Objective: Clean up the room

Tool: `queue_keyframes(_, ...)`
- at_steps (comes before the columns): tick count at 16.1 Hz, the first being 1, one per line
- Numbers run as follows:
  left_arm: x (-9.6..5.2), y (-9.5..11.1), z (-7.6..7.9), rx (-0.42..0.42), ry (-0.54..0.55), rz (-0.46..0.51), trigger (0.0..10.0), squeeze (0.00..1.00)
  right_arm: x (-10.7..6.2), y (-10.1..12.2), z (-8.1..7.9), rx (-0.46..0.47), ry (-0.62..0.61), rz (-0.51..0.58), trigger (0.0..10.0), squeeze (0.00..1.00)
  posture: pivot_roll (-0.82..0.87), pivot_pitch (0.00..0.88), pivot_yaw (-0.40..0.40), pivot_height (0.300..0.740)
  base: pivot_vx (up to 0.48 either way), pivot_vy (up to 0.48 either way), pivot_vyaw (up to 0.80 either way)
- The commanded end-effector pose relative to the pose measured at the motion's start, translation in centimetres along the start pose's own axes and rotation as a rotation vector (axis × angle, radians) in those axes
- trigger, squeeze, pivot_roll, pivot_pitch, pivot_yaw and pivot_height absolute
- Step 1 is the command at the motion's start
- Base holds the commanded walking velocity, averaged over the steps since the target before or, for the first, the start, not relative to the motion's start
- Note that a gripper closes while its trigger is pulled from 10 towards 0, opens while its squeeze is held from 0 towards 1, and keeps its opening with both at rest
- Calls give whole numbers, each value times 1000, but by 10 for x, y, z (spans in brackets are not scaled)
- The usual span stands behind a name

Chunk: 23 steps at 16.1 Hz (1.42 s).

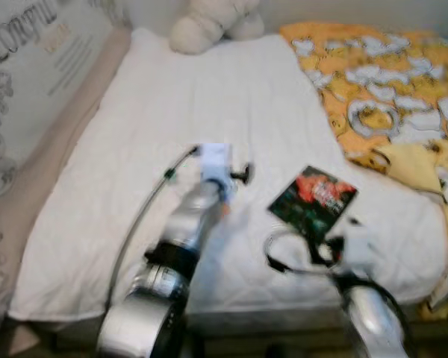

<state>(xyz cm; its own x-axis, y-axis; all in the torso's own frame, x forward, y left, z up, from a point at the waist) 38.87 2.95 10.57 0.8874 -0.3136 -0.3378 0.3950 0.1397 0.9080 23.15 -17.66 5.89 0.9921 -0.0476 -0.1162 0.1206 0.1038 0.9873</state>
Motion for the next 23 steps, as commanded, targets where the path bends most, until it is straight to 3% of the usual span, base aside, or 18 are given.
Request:
queue_keyframes(1, 6, -5, 16, -97, -4, -43, 10000, 0, -7, 3, -4, -11, 8, -3, 10000, 0, -111, 0, 39, 690, 0, 0, 0)
queue_keyframes(2, 9, -4, 18, -155, 32, -64, 10000, 0, -17, 3, -4, -35, 10, -1, 10000, 0, -139, 0, 58, 690, 0, 0, 0)
queue_keyframes(3, 10, -5, 7, -200, 116, -90, 10000, 0, -28, 5, -4, -44, -4, -14, 10000, 0, -164, 28, 70, 690, 0, 0, 0)
queue_keyframes(5, 10, -5, -7, -208, 195, -93, 10000, 0, -41, 4, -5, -42, -11, -40, 10000, 0, -190, 64, 75, 690, 0, 0, 0)
queue_keyframes(8, 11, 1, -9, -235, 248, -85, 10000, 0, -63, 6, -8, -53, -6, -74, 10000, 0, -236, 128, 75, 690, 0, 0, 0)
queue_keyframes(10, 8, 15, -33, -273, 373, -27, 10000, 0, -83, 14, -17, -70, 12, -95, 10000, 0, -286, 192, 69, 690, 0, 0, 0)
queue_keyframes(11, 7, 21, -38, -292, 393, -8, 10000, 0, -91, 18, -20, -72, 17, -98, 10000, 0, -300, 209, 73, 690, 0, 0, 0)
queue_keyframes(15, 1, 27, -63, -232, 517, 31, 10000, 0, -112, 19, -23, -72, 8, -153, 10000, 0, -337, 265, 69, 690, 0, 0, 0)
queue_keyframes(18, -9, 33, -99, -8, 613, 49, 10000, 0, -119, 15, -24, -72, 3, -189, 10000, 0, -288, 260, 78, 690, 0, 0, 0)
queue_keyframes(21, -22, 1, -132, 109, 659, -45, 10000, 0, -123, 9, -24, -84, 22, -216, 10000, 0, -241, 246, 83, 690, 0, 0, 0)
queue_keyframes(22, -29, -13, -148, 189, 661, -82, 10000, 0, -124, 8, -23, -93, 29, -219, 10000, 0, -225, 244, 87, 690, 0, 0, 0)
queue_keyframes(23, -49, -37, -180, 236, 700, -158, 10000, 0, -126, 4, -18, -102, 32, -235, 10000, 0, -191, 233, 86, 690, 0, 0, 0)
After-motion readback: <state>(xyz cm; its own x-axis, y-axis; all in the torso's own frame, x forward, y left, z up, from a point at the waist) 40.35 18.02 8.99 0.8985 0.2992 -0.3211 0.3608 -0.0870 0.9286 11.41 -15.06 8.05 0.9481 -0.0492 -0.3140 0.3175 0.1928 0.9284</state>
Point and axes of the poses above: a point about 5 cm out from each wrist's last joint towards the gripper, its own x axis pointing out of the wrist towards the gripper, its own y axis along the axis of the wrist's last joint, z = x × y, the point moved 3 cm from there along x, pointing out of the wrist towards the gripper, and after that the axes turned 3 degrees about -x, right-handed, at the moved point
